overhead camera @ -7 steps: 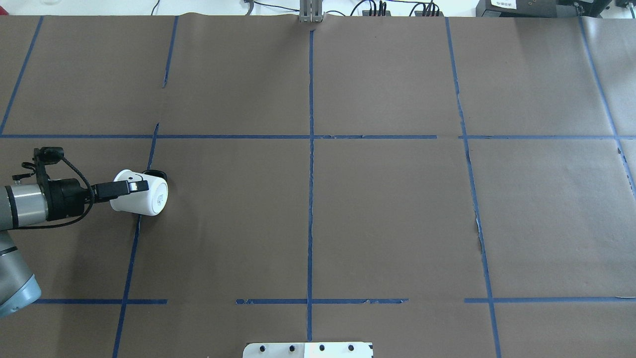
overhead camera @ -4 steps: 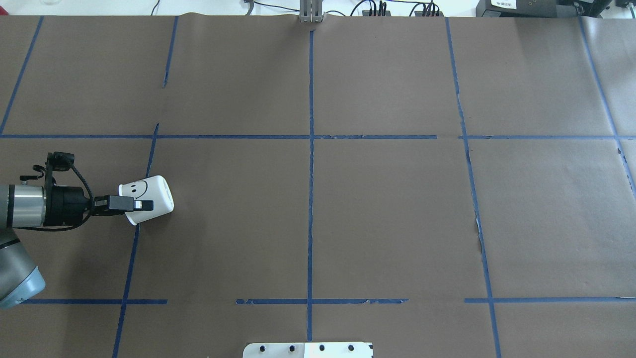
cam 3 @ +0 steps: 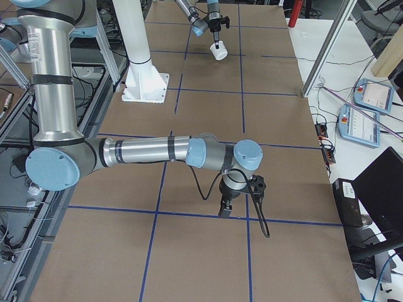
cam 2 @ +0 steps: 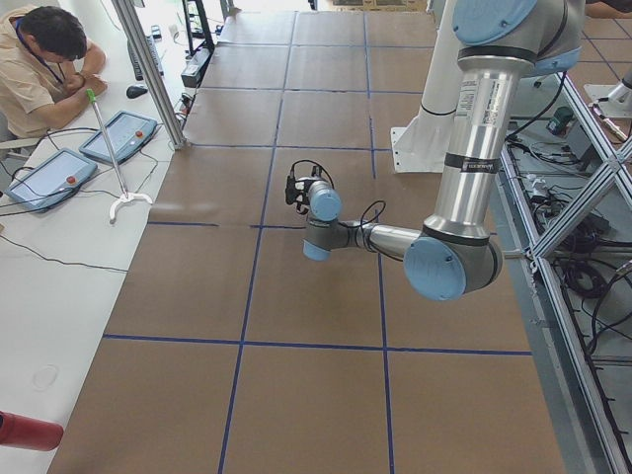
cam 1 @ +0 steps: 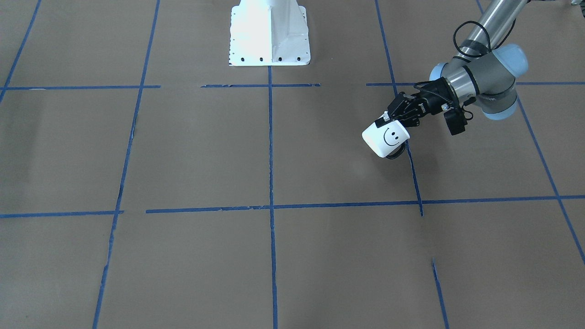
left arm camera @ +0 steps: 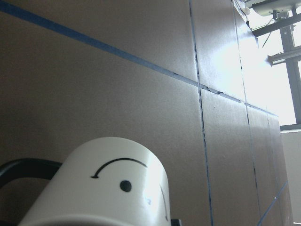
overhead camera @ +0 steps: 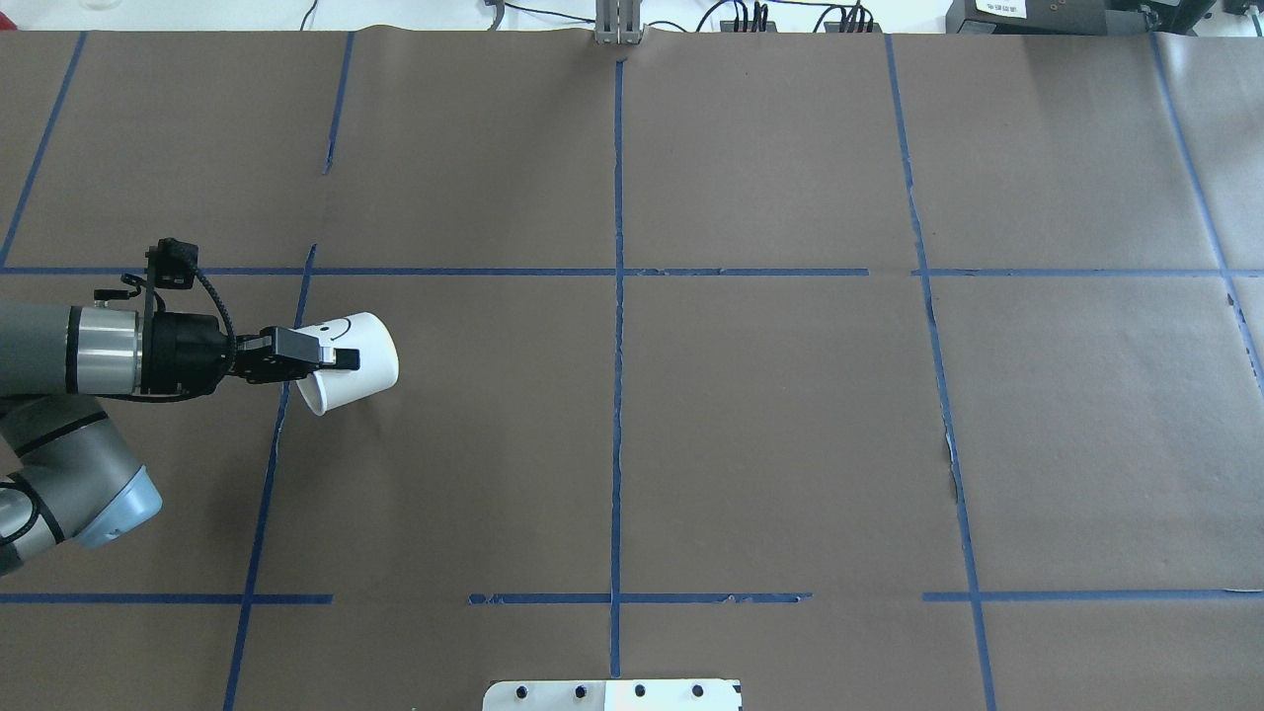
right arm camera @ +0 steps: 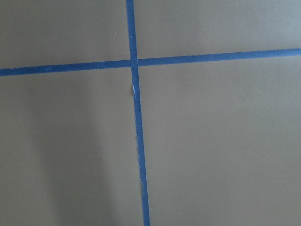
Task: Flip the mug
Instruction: 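Rotate the held mug upright and set it down at the table center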
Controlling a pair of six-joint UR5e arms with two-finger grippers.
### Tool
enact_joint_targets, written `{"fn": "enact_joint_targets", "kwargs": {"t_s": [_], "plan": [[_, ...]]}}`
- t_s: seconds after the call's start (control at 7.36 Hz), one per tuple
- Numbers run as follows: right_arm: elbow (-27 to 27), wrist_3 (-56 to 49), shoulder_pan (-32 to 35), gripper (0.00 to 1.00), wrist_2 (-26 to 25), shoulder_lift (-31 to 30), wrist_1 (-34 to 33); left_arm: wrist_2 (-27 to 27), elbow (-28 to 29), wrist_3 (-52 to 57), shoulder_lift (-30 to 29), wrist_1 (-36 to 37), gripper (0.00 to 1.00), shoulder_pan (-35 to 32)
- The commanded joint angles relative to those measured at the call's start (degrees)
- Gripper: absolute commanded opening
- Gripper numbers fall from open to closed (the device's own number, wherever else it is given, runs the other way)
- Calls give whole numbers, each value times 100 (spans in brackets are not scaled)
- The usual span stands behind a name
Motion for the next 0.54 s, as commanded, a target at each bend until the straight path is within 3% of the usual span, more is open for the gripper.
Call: {"fn": "enact_joint_targets", "kwargs": {"t_s": [0.0,0.14,0.27,0.41], "plan": [[0,0,0,100,0,0,0,-455,-67,-148,-426,809,0,-143],[0,0,0,100,0,0,0,-938,-529,-148,-567,2078,0,-274],[0,0,0,100,0,0,0,-1064,-1195,-131,-604,3318,0,-267],[0,0,0,100,0,0,0,-1135,-1471,-87,-1004,4714,0,-241]]}}
